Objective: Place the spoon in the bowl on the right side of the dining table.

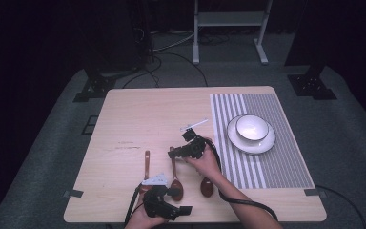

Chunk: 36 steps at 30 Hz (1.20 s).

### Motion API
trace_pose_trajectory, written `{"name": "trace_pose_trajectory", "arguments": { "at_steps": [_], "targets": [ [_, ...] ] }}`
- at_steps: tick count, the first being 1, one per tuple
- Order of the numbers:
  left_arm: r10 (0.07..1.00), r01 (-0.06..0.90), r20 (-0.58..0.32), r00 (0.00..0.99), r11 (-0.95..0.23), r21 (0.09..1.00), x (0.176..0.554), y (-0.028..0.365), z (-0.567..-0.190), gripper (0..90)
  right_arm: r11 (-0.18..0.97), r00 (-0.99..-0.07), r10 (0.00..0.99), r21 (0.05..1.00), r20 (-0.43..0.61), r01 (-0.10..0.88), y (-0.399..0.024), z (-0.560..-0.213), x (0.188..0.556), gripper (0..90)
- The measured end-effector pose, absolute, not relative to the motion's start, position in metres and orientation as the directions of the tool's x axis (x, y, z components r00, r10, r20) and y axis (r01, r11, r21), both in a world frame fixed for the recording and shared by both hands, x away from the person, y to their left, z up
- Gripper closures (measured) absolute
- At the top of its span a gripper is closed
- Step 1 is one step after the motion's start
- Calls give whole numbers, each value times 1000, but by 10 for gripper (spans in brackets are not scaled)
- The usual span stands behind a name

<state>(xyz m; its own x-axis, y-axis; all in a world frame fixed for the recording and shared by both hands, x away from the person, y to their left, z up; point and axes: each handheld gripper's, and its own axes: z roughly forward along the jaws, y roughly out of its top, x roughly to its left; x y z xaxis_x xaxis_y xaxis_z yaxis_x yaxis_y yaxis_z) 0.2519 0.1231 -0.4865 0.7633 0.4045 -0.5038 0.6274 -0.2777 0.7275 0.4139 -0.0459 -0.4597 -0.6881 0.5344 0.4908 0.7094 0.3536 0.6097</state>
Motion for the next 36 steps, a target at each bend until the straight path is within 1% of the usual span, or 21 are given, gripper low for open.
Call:
{"name": "trace_pose_trajectory", "arguments": {
  "at_steps": [6,14,17,24,30,36],
  "targets": [
    [404,629,-506,762,-277,726,252,123,-486,16,333,-677,530,609,511,720,-50,-458,413,678],
    [402,623,-500,767,-281,730,252,123,-487,17,259,-638,504,603,583,755,-62,-456,411,716],
    [401,623,-500,767,-280,730,252,123,-487,17,233,-619,486,592,617,772,-67,-457,411,730],
    [398,621,-499,770,-282,732,253,123,-487,17,202,-596,476,579,647,790,-72,-458,410,745],
    [392,618,-501,772,-280,734,253,123,-487,17,171,-569,448,559,689,811,-75,-458,411,768],
    [395,618,-499,771,-276,736,254,125,-487,16,127,-534,413,534,738,836,-80,-461,413,815]
  ]
}}
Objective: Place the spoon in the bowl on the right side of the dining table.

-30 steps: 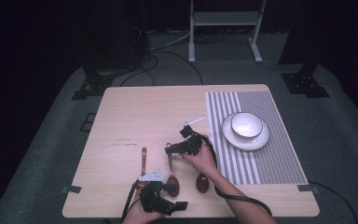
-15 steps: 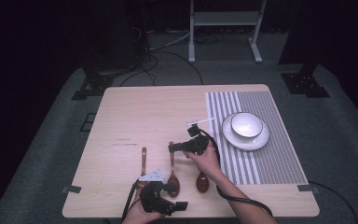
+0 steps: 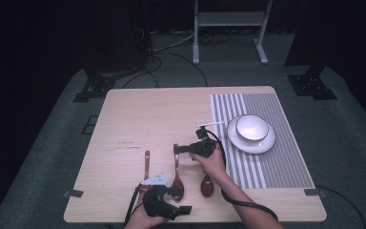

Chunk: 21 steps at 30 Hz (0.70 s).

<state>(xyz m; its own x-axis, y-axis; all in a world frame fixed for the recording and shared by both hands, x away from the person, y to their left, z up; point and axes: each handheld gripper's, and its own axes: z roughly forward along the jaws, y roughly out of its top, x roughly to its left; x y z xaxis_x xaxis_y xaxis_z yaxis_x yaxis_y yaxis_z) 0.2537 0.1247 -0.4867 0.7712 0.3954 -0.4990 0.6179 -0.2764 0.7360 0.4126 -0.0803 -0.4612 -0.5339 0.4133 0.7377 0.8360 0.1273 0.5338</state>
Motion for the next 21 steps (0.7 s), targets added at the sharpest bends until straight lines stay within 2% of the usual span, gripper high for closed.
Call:
{"name": "trace_pose_trajectory", "arguments": {
  "at_steps": [6,21],
  "targets": [
    [393,625,-511,764,-257,737,254,125,-487,23,96,-508,382,514,772,853,-85,-462,414,836],
    [395,608,-509,765,-180,773,260,140,-477,36,60,-493,395,514,775,856,-101,-455,417,837]
  ]
}}
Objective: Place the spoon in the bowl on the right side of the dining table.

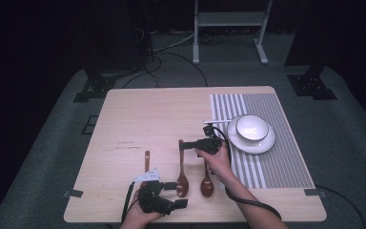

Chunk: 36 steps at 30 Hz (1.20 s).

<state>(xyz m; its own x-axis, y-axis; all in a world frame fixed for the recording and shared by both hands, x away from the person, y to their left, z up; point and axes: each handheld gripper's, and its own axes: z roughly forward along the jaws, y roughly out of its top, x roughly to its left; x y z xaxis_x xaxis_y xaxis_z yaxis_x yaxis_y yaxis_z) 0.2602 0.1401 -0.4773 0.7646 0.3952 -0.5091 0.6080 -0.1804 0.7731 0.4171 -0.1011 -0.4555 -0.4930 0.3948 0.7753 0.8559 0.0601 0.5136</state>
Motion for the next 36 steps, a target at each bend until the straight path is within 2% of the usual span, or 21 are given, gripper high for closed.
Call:
{"name": "trace_pose_trajectory", "arguments": {
  "at_steps": [36],
  "targets": [
    [449,602,-498,742,-120,789,266,158,-473,36,-75,-435,494,535,753,841,-170,-426,438,836]
  ]
}}
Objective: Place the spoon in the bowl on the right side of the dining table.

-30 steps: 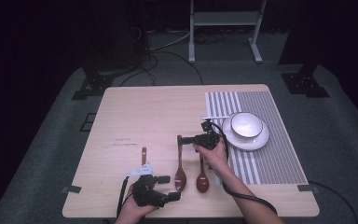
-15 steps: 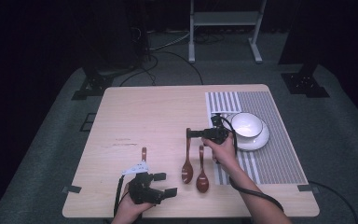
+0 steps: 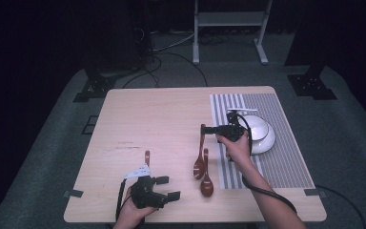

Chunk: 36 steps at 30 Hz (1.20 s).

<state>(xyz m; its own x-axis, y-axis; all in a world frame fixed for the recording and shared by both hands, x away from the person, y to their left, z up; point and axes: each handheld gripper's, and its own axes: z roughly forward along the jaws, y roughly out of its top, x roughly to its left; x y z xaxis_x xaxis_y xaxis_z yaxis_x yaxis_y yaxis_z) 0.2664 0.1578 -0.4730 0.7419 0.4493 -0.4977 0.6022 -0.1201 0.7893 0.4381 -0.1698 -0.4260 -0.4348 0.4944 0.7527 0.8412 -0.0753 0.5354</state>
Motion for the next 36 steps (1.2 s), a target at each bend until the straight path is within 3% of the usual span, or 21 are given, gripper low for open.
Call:
{"name": "trace_pose_trajectory", "arguments": {
  "at_steps": [36],
  "targets": [
    [453,598,-493,743,-119,793,268,161,-472,36,-277,-316,579,546,751,791,-250,-402,455,836]
  ]
}}
